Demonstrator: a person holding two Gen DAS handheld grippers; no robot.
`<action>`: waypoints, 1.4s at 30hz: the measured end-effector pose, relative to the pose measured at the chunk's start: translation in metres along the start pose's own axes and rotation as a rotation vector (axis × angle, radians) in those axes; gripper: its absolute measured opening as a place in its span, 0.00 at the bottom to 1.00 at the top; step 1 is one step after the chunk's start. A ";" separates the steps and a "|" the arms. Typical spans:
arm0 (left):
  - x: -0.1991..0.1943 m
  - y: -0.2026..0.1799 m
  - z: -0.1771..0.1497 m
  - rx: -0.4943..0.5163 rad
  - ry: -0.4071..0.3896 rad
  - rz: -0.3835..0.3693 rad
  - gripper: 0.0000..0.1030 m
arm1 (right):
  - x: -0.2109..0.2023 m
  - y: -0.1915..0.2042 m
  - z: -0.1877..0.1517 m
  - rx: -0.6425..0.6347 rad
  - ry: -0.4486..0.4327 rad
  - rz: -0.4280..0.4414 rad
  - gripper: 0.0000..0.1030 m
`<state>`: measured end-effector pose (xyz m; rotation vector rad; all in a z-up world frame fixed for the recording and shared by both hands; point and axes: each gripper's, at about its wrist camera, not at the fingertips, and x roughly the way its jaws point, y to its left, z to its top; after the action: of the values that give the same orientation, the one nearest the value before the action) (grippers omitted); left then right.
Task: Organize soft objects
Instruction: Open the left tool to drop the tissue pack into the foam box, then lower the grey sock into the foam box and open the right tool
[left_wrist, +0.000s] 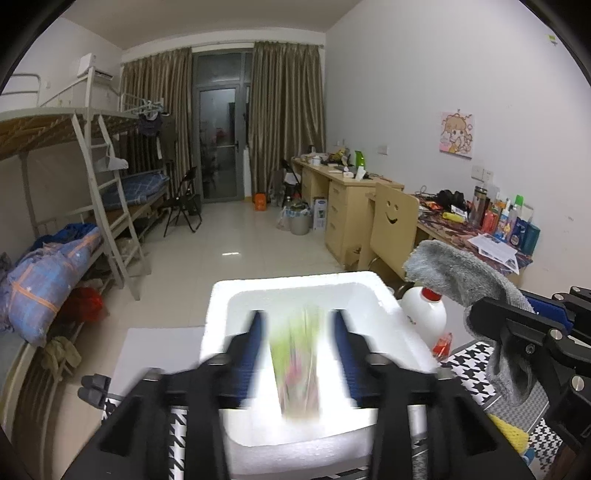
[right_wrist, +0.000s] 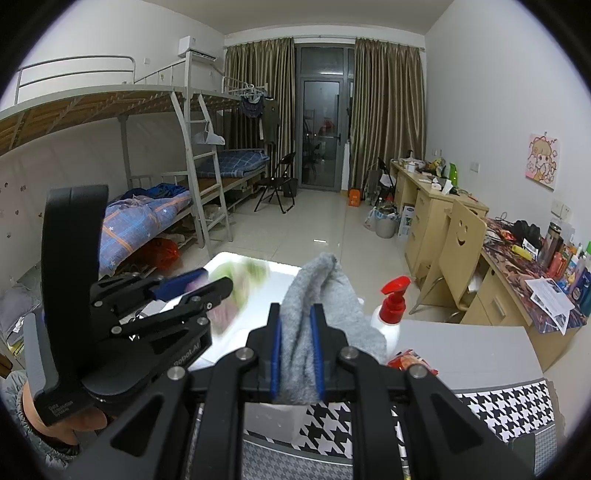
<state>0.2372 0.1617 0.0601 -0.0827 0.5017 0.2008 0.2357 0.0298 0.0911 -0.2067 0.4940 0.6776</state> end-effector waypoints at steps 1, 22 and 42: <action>-0.001 0.001 0.000 -0.010 -0.004 0.005 0.61 | 0.001 0.000 0.000 -0.001 0.000 -0.001 0.18; -0.037 0.039 -0.009 -0.072 -0.084 0.157 0.99 | 0.022 0.017 0.010 -0.025 0.028 0.030 0.18; -0.063 0.063 -0.026 -0.101 -0.091 0.198 0.99 | 0.066 0.024 0.016 -0.020 0.090 0.036 0.18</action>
<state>0.1576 0.2096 0.0656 -0.1223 0.4085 0.4223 0.2704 0.0895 0.0718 -0.2485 0.5786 0.7106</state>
